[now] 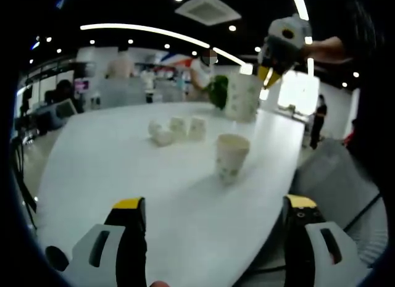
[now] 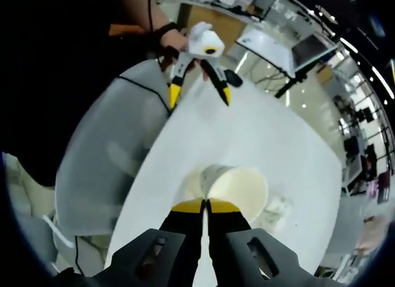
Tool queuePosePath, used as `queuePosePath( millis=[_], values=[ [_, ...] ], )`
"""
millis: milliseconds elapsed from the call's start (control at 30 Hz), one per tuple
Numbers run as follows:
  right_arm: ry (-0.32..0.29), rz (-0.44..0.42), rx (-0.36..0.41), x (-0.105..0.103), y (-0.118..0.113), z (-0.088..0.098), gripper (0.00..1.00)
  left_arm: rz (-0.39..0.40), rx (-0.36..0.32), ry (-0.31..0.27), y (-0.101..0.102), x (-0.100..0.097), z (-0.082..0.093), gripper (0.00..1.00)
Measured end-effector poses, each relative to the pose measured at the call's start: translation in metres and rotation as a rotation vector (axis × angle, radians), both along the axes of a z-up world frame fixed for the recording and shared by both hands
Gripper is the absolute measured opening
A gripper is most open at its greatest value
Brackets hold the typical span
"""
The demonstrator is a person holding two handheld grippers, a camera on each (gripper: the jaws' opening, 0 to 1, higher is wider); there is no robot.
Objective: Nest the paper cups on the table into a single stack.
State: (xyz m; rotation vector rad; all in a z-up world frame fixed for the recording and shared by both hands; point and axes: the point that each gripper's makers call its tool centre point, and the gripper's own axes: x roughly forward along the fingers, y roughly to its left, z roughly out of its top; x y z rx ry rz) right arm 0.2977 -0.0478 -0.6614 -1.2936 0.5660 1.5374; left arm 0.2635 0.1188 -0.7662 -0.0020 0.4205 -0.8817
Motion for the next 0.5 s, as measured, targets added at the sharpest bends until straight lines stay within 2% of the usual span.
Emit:
queuePosePath(
  millis=[500],
  values=[
    [-0.022, 0.028, -0.047, 0.003, 0.000, -0.016, 0.00, 0.008, 0.000, 0.004, 0.003, -0.003, -0.001, 0.90]
  ],
)
